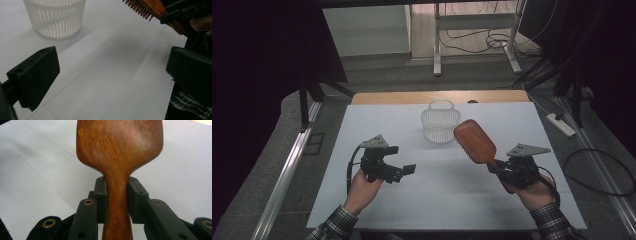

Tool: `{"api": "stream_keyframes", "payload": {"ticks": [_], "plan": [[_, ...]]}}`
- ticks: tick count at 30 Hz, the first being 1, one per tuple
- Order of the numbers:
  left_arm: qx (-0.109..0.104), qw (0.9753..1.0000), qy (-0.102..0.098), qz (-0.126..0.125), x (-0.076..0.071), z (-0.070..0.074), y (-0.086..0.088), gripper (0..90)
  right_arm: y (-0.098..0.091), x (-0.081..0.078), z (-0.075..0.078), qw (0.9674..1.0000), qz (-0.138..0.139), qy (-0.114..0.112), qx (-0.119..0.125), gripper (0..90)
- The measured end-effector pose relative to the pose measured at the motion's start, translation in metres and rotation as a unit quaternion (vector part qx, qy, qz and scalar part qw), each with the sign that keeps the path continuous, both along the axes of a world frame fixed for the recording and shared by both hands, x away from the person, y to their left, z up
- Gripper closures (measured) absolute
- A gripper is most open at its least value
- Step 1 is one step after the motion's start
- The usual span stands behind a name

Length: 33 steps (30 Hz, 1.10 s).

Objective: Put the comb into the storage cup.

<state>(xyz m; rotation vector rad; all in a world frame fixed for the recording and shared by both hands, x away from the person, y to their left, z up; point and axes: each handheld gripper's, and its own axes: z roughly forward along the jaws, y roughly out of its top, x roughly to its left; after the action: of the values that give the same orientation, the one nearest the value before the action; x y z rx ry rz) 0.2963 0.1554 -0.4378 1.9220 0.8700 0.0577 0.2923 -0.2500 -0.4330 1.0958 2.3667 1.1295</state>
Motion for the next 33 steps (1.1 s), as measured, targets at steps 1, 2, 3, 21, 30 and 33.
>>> {"api": "stream_keyframes", "payload": {"ticks": [1,2,3,21,30,33], "plan": [[0.000,1.0000,0.000,0.000,0.000,0.000,0.000,0.0,0.000,0.000,0.000,1.0000,0.000,0.000,0.000,72.2],[-0.002,1.0000,0.001,-0.001,0.001,0.000,-0.002,0.0,0.002,-0.001,0.001,1.0000,0.001,-0.004,0.003,72.2],[-0.004,1.0000,0.002,-0.003,0.004,0.001,-0.004,0.0,0.002,-0.001,0.001,1.0000,0.001,-0.005,0.004,72.2],[-0.025,0.9996,0.013,-0.009,0.024,0.006,-0.021,0.0,0.020,-0.006,0.001,0.9995,0.021,-0.012,0.019,72.2],[-0.037,0.9987,0.025,-0.024,0.036,0.004,-0.032,0.0,0.025,-0.007,0.002,0.9989,0.028,-0.019,0.031,72.2],[-0.043,0.9983,0.028,-0.028,0.038,0.003,-0.036,0.0,0.028,-0.008,0.001,0.9988,0.030,-0.021,0.031,72.2]]}}
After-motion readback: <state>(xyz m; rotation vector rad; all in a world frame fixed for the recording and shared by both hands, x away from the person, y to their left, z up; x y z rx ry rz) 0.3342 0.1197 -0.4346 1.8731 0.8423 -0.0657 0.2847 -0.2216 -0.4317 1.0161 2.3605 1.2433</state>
